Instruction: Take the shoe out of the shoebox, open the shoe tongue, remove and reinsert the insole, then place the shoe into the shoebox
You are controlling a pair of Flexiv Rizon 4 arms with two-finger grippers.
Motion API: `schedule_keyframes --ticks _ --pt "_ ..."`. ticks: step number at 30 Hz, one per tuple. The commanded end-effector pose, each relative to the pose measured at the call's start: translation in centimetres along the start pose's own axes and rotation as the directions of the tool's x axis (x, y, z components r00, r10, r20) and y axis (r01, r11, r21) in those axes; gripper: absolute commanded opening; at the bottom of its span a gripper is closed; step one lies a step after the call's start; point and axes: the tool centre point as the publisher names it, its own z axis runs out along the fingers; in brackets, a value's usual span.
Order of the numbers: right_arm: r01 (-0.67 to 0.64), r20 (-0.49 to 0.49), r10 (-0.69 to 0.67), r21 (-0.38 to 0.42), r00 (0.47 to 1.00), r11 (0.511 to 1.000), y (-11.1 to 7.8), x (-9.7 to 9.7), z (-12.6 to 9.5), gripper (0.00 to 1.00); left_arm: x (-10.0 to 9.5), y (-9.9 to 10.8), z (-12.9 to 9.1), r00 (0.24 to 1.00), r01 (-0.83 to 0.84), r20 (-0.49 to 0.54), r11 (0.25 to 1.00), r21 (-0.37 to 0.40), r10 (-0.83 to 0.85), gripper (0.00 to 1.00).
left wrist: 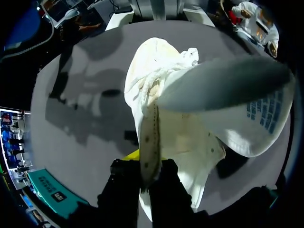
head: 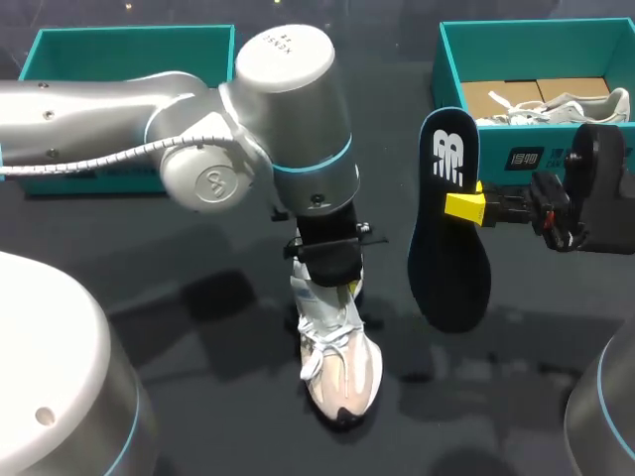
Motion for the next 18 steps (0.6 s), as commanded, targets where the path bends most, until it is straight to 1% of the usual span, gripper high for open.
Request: schedule_keyframes --ticks 1,10,12,13,15,16,18 --pt "0.000 0.003 0.000 0.000 1.000 1.000 -0.1 0.1 0.1 0.00 -0.9 0.3 0.9 1.000 -0.012 -0.010 1.000 0.007 0.012 0.00" --pt "0.000 0.003 0.000 0.000 1.000 1.000 -0.1 0.1 0.1 0.00 -1.8 0.5 2.2 0.999 -0.041 -0.021 0.999 0.021 0.041 0.00" --pt "0.000 0.003 0.000 0.000 1.000 1.000 -0.1 0.1 0.1 0.00 -1.8 0.6 2.6 0.999 -0.039 -0.019 0.999 0.035 0.039 0.00" --pt "0.000 0.003 0.000 0.000 1.000 1.000 -0.1 0.1 0.1 0.00 -1.8 0.6 2.8 0.999 -0.039 -0.018 0.999 0.038 0.039 0.05" --pt "0.000 0.003 0.000 0.000 1.000 1.000 -0.1 0.1 0.1 0.00 -1.9 0.8 2.9 0.999 -0.036 -0.017 0.998 0.043 0.037 0.19" --pt "0.000 0.003 0.000 0.000 1.000 1.000 -0.1 0.1 0.1 0.00 -1.9 0.8 3.0 0.999 -0.035 -0.018 0.998 0.045 0.036 0.30" --pt "0.000 0.003 0.000 0.000 1.000 1.000 -0.1 0.1 0.1 0.00 -2.0 0.9 3.0 0.999 -0.034 -0.020 0.998 0.043 0.035 0.37"
